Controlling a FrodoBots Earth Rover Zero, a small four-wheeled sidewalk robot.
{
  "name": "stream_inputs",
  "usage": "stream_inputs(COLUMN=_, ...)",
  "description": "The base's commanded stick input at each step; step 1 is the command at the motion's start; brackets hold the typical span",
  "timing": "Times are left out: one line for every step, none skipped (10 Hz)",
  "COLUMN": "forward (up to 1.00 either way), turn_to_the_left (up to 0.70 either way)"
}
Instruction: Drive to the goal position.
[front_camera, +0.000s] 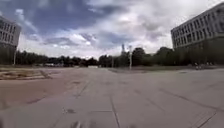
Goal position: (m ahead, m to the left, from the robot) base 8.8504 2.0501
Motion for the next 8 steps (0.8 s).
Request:
stream_inputs(forward=1.00, turn_to_the_left=0.00)
stream_inputs(forward=1.00, turn_to_the_left=0.00)
stream_inputs(forward=1.00, turn_to_the_left=0.00)
stream_inputs(forward=1.00, turn_to_the_left=0.26)
stream_inputs(forward=1.00, turn_to_the_left=0.00)
stream_inputs(forward=1.00, turn_to_the_left=0.00)
stream_inputs(forward=1.00, turn_to_the_left=0.00)
stream_inputs(forward=1.00, turn_to_the_left=0.00)
